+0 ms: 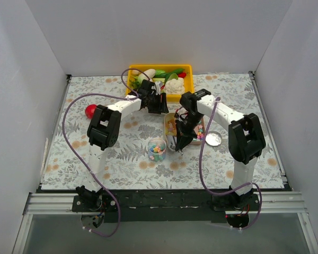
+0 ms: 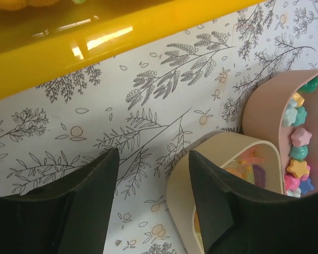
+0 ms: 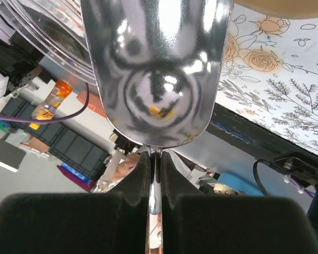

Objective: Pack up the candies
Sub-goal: Scoop the fake candies from the storage box.

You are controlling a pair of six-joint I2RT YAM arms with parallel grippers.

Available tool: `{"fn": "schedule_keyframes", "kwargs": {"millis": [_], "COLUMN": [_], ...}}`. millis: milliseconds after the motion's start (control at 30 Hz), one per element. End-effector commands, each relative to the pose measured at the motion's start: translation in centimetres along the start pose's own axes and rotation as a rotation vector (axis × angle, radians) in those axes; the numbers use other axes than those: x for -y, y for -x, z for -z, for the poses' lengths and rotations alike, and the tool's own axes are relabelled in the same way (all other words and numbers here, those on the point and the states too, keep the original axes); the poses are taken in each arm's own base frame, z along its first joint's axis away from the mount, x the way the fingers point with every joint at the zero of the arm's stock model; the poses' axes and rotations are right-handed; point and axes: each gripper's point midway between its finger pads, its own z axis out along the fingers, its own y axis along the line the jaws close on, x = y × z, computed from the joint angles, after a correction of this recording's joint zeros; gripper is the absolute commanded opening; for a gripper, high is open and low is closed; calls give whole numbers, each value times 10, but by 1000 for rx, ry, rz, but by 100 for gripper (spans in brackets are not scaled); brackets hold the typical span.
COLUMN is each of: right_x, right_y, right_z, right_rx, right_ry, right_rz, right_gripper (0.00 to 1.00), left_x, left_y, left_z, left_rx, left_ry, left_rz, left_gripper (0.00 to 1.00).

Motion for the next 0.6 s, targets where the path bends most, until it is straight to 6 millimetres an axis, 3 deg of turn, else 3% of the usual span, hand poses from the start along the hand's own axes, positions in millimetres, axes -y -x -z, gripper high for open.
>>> {"fn": "schedule_keyframes", "kwargs": {"millis": [0, 67, 200, 333, 567], "right_x": [-2, -1, 6, 13, 3], "right_y": [0, 15, 32, 30, 14], "right_z": [8, 15, 17, 11, 15], "right_rx": [-36, -16, -16, -42, -65], "right_ry": [78, 102, 127, 123, 180], "right_rz": [-78, -91, -109, -137, -177], "right_gripper": [1, 1, 1, 1, 1], "left_x": [8, 8, 13, 15, 11], "left_y": [9, 11, 16, 16, 0], "left_z": [13, 9, 2, -2, -8], "left_rx": [35, 44, 46, 46, 41], "left_ry": [-13, -26, -59, -73, -48], "left_rz": [-79, -94, -106, -118, -119], "left_gripper": [59, 64, 66, 66, 65]}}
